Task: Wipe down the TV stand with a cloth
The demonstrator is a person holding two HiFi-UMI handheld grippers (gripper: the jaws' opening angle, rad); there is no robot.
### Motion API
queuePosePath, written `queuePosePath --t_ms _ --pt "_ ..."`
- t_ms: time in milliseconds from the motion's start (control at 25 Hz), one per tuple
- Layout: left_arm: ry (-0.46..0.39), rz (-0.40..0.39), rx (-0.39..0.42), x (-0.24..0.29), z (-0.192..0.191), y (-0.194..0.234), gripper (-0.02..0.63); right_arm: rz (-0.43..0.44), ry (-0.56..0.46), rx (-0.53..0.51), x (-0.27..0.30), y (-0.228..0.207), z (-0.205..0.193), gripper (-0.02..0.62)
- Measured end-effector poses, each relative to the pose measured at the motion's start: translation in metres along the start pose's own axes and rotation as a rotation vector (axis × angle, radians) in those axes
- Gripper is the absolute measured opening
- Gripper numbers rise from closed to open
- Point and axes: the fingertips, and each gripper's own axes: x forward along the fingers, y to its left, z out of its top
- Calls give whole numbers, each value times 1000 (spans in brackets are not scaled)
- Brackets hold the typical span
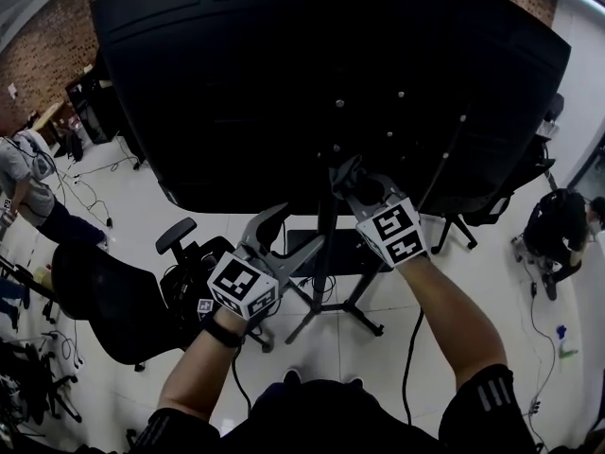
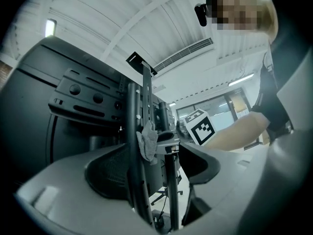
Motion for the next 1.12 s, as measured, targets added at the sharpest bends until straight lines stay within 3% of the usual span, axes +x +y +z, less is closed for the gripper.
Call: queuePosePath --t_ms 240,1120 --pt "58 -1 -30 -2 -37 0 322 25 50 41 5 22 -35 49" --pt "258 -11 -190 -19 -204 -1 325 111 288 192 48 120 -222 60"
